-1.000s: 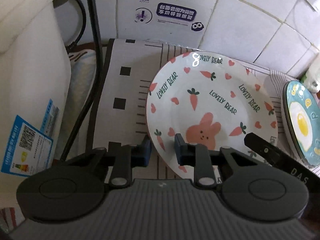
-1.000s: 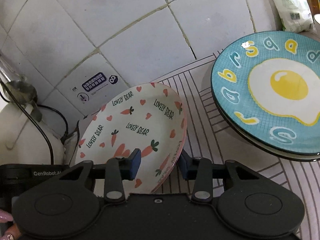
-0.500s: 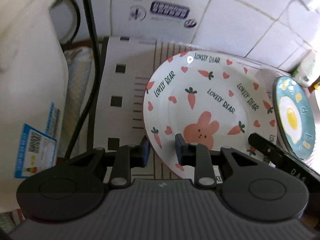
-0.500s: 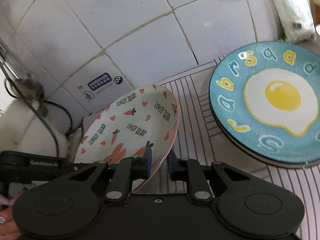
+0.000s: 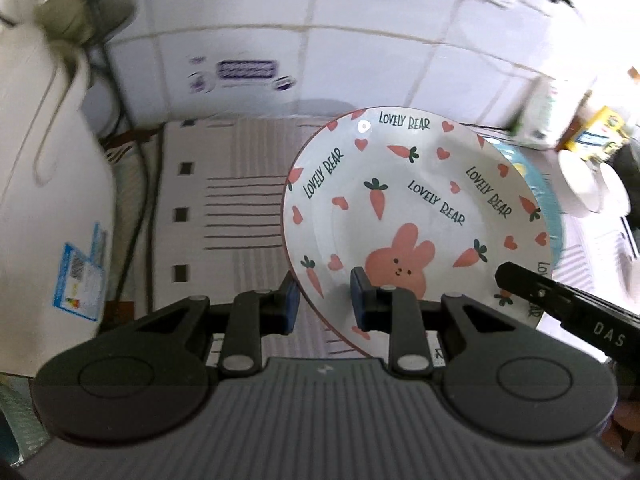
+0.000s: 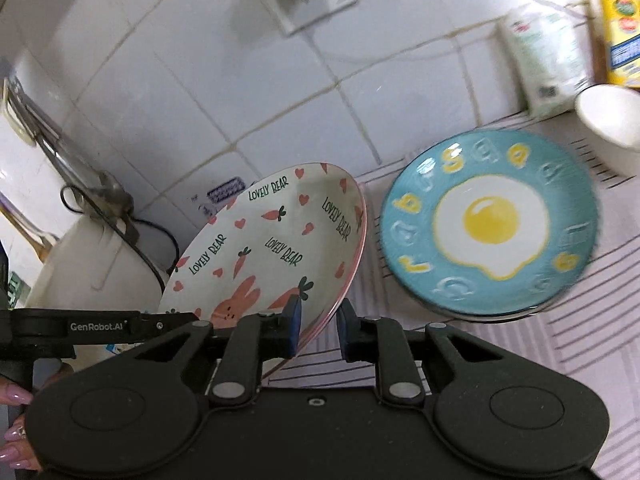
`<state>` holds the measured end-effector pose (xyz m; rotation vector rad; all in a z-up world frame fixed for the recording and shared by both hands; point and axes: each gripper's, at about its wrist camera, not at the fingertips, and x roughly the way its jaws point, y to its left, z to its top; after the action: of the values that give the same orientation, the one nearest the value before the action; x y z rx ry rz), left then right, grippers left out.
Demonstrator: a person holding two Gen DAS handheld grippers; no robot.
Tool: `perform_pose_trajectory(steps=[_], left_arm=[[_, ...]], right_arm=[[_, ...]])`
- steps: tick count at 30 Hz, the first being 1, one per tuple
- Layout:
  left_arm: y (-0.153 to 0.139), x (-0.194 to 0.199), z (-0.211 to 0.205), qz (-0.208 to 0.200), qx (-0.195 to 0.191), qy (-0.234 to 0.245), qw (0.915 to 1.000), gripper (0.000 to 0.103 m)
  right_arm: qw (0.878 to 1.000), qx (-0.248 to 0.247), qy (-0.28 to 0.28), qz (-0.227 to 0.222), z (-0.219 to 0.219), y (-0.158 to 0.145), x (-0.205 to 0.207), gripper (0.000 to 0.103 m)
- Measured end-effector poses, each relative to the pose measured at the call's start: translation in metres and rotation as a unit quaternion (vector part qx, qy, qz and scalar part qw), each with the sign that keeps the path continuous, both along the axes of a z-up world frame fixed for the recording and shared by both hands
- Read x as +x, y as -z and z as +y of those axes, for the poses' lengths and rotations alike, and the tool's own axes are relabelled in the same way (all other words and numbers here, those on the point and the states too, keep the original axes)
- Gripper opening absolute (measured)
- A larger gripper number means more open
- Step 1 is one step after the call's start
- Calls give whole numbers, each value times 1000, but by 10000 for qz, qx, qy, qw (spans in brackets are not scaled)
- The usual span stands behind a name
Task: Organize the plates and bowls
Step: 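Lift the rabbit plate and lower it onto the blue plate stack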
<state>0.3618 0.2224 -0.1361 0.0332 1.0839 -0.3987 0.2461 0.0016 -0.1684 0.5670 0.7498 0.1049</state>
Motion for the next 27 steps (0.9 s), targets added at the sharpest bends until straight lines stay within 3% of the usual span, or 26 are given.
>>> perform_pose_trajectory(steps=[12, 27], left_arm=[[-18, -7, -85, -17, -113, 684, 9976, 25], [27, 16, -157, 505, 202, 647, 9964, 25]], right_arm=[[9988, -236, 434, -43, -77, -26, -41, 23], [9975, -18, 350, 605, -145, 12, -16, 23]])
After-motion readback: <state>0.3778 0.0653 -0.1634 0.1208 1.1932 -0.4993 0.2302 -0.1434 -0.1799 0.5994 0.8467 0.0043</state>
